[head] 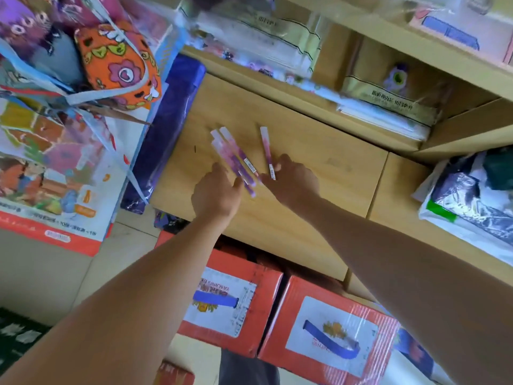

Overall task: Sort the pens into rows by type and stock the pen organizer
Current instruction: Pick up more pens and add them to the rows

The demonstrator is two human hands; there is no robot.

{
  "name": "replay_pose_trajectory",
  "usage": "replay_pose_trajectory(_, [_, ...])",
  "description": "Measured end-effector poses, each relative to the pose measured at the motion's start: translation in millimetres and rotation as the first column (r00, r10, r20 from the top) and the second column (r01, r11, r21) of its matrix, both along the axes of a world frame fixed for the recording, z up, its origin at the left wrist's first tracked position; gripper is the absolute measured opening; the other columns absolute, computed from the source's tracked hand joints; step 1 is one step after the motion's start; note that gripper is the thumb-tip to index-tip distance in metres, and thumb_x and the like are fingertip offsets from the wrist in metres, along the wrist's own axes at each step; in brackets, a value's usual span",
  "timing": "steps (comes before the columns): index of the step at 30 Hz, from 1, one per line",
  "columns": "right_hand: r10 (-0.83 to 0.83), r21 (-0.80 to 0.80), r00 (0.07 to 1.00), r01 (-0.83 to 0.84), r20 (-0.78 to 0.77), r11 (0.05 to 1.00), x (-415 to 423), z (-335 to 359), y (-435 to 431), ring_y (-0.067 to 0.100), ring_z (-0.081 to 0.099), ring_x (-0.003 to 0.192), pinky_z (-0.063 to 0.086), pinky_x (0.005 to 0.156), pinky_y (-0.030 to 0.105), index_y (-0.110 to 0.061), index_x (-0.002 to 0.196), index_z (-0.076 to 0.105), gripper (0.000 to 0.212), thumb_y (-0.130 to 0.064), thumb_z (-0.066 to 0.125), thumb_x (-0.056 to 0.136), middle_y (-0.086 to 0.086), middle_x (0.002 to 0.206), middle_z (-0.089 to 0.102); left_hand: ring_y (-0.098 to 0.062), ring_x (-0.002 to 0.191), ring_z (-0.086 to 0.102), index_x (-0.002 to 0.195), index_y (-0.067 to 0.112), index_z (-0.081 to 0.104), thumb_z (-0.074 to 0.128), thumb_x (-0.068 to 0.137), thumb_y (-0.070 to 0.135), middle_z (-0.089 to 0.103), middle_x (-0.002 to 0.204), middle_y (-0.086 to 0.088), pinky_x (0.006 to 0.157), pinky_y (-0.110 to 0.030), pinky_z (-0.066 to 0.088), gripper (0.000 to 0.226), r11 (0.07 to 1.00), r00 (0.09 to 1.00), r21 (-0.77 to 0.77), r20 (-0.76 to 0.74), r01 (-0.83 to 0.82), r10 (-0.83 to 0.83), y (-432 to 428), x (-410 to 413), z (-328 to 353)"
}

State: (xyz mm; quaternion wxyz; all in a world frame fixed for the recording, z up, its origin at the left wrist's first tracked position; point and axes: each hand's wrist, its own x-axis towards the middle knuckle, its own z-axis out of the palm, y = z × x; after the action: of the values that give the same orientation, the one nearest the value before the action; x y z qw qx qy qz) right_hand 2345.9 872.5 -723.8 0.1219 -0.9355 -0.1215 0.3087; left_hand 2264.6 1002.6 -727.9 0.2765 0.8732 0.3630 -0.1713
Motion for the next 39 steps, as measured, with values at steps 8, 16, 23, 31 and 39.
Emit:
replay_pose_trajectory(8, [0.052, -0.077, 0.998, -0.048, 0.043, 0.996, 9, -5, 24, 0.032, 0.06, 0.09, 0.033, 0.064, 0.03, -0.017, 0.108, 0.05, 0.034, -0.042, 0.058, 0.086, 0.005, 0.096, 0.061, -0.025, 0.09, 0.064, 0.11, 0.011, 0.052, 0.054, 0.084, 0.061, 0.066, 0.092, -0.001, 0.065, -0.029, 0.038, 0.057, 0.994, 0.994, 0.089, -0.078, -0.066, 0.073, 10, 27, -15])
replay_pose_trajectory(16, [0.265, -0.274, 0.964, -0.254, 0.002, 0.928, 11, 0, 7, 0.027, 0.061, 0.096, 0.037, 0.066, 0.028, -0.016, 0.113, 0.054, 0.038, -0.038, 0.062, 0.083, 0.004, 0.1, 0.062, -0.03, 0.085, 0.063, 0.106, 0.008, 0.052, 0.052, 0.089, 0.033, 0.061, 0.087, -0.001, 0.061, -0.032, 0.038, 0.03, 0.98, 0.993, 0.167, -0.071, 0.109, -0.098, 7, 25, -14])
replay_pose_trajectory(23, [0.074, -0.001, 0.962, -0.077, -0.261, 0.997, -6, -2, -40, 0.023, 0.058, 0.077, 0.038, 0.059, 0.029, -0.014, 0.115, 0.051, 0.024, -0.025, 0.047, 0.093, -0.001, 0.072, 0.053, -0.035, 0.091, 0.06, 0.114, 0.003, 0.044, 0.043, 0.096, 0.029, 0.058, 0.093, -0.009, 0.068, -0.034, 0.038, 0.032, 0.997, 0.995, 0.014, -0.069, 0.076, -0.075, -4, 18, -8])
replay_pose_trajectory(31, [-0.181, 0.344, 0.864, 0.367, -0.469, 0.864, -38, 38, -127, 0.024, 0.054, 0.057, 0.042, 0.051, 0.027, -0.009, 0.097, 0.042, 0.017, -0.023, 0.035, 0.103, 0.008, 0.069, 0.061, -0.026, 0.044, 0.052, 0.099, 0.005, 0.041, 0.037, 0.094, 0.022, 0.045, 0.064, -0.005, 0.045, -0.027, 0.044, 0.018, 0.831, 0.976, -0.53, 0.029, -0.169, 0.217, -89, 17, 31])
replay_pose_trajectory(39, [-0.318, 0.48, 0.838, 0.522, -0.443, 0.705, -70, 97, -265, 0.012, 0.039, 0.049, 0.033, 0.05, 0.028, -0.022, 0.079, 0.042, 0.021, -0.024, 0.045, 0.1, -0.002, 0.058, 0.042, -0.008, 0.035, 0.029, 0.075, 0.016, 0.043, 0.04, 0.097, 0.014, 0.032, 0.054, 0.002, 0.032, -0.017, 0.021, 0.023, 0.657, 0.955, -0.723, -0.011, -0.212, 0.295, -237, 19, 113])
